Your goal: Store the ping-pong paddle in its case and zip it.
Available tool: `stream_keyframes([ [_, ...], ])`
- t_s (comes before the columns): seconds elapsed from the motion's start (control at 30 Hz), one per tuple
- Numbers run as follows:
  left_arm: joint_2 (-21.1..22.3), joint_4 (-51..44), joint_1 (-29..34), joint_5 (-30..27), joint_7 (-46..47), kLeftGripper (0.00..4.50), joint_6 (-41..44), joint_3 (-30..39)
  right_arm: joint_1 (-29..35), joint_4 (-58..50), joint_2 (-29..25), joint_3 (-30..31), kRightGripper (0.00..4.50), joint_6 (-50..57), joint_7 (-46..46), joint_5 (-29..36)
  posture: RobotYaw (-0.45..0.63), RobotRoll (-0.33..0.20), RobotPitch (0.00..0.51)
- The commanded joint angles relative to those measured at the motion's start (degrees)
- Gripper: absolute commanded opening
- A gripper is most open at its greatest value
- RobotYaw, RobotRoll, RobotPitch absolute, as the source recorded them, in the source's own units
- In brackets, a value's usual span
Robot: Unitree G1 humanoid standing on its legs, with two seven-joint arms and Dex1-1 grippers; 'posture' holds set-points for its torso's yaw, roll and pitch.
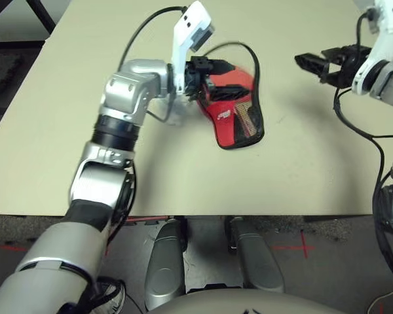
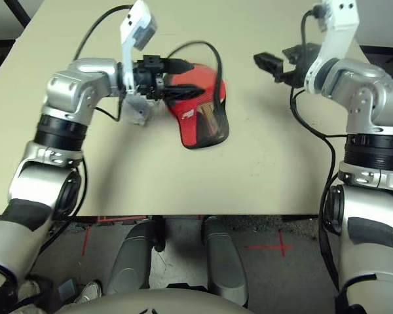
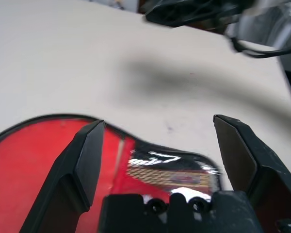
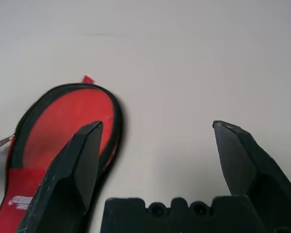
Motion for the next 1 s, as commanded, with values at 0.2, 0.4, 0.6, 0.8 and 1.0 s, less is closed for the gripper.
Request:
stream_keyframes([
  [0.2, 4.1, -14.1, 4.3, -4.3, 1.3, 4.5, 8.1, 3.9, 1.1, -1.5, 3.2, -8.4, 4.49, 29.1, -3.7, 6.9, -0.02, 0.0, 0.25],
  [0.4, 7.5, -24.4, 10.6, -6.5, 3.5, 4.5, 14.7, 4.7, 6.3, -0.1, 4.2, -6.0, 4.49, 30.6, -7.2, 17.5, 0.01, 0.0, 0.25],
  [0.6, 8.8, -30.5, 14.3, -8.7, 6.4, 4.5, 19.2, 6.0, 8.4, 1.9, 6.5, -3.2, 4.49, 30.6, -12.7, 22.9, 0.03, 0.0, 0.255],
  [0.8, 8.6, -31.6, 14.6, -10.0, 8.6, 4.5, 20.3, 6.4, 8.1, 3.9, 9.0, -0.1, 4.49, 30.6, -16.5, 28.2, 0.05, 0.0, 0.256],
  [1.0, 7.8, -31.3, 14.0, -11.0, 10.3, 4.5, 20.0, 6.3, 5.5, 7.8, 12.8, 0.1, 4.49, 30.6, -19.7, 31.3, 0.05, 0.0, 0.251],
])
